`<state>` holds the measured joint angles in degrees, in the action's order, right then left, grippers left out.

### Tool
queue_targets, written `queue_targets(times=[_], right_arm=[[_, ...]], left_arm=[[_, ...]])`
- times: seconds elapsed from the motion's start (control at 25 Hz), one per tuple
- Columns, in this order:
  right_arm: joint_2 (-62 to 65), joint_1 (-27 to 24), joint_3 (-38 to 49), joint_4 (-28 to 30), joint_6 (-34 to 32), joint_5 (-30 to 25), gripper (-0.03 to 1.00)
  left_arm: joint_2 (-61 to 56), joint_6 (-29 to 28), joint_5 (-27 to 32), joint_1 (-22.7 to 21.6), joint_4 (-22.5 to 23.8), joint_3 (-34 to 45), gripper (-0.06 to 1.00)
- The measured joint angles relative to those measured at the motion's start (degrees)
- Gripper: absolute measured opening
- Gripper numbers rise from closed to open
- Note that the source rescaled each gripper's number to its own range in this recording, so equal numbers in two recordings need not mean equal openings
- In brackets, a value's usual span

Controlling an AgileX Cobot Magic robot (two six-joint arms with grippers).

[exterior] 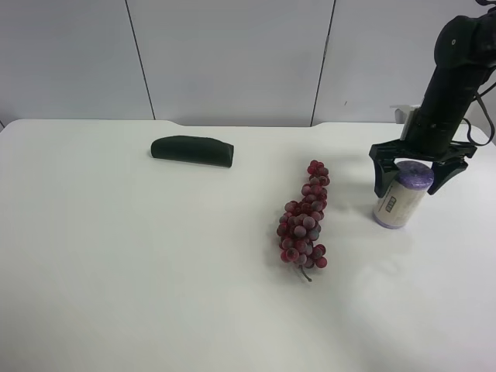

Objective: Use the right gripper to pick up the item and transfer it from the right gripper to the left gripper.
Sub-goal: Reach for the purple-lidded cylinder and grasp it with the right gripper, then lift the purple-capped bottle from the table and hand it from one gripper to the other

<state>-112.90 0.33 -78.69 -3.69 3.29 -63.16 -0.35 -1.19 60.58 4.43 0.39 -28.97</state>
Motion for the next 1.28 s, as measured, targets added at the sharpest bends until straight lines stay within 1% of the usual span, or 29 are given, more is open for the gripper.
queue_targets(times=[0.08,0.16,0.24,0.28,0.8,1.0,1.28], right_arm=[[0.0,0.0,0.0,0.0,0.0,0.0,0.41],[0.0,0.0,0.0,0.05,0.0,0.0,0.2],[0.0,0.0,0.0,0.12,0.0,-0.05,0.04],[0.0,0.0,0.0,0.12,0.02,-0.05,0.01],[0.07,0.0,0.0,0.16,1.05,-0.16,0.01],[1.93,0.0,0.0,-1.61,1.05,-1.98,0.01],[8.01,0.0,0.0,-4.39,1.22,-3.47,0.01]], left_arm=[[0.0,0.0,0.0,0.0,0.0,0.0,1.0],[0.0,0.0,0.0,0.0,0.0,0.0,1.0],[0.0,0.0,0.0,0.0,0.0,0.0,1.0],[0.0,0.0,0.0,0.0,0.0,0.0,1.0],[0.0,-0.07,0.0,0.0,0.0,0.0,1.0],[0.0,0.01,0.0,0.0,0.0,0.0,1.0],[0.0,-0.05,0.0,0.0,0.0,0.0,1.0]])
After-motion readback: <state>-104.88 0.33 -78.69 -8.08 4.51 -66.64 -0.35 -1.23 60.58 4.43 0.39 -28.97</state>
